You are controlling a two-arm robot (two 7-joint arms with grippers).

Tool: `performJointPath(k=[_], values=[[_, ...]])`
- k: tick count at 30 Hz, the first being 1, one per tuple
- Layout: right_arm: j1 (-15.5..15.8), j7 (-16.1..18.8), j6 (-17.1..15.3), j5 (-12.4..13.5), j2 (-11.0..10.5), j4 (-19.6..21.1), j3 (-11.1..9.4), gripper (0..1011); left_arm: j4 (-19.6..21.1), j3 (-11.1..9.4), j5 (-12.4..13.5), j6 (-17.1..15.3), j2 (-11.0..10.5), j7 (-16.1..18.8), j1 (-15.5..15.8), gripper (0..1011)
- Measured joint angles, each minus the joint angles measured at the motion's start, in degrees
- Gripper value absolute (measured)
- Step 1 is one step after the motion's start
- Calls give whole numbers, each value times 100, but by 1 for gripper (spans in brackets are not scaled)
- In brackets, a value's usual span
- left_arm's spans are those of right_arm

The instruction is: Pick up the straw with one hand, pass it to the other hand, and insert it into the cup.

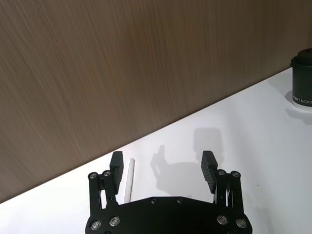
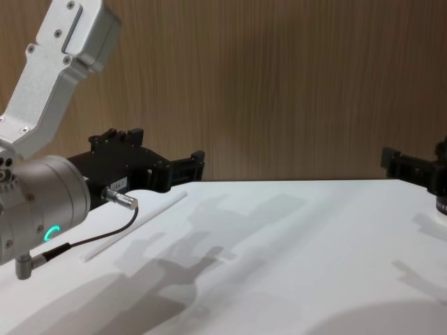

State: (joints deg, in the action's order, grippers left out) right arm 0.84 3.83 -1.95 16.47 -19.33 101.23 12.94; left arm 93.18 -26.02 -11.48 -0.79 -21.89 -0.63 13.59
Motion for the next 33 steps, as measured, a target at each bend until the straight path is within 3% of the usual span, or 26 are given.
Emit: performJointPath(k=[33], values=[[0,0,0,0,0,0,0,1001,0,0,0,0,0,0,0,1003]])
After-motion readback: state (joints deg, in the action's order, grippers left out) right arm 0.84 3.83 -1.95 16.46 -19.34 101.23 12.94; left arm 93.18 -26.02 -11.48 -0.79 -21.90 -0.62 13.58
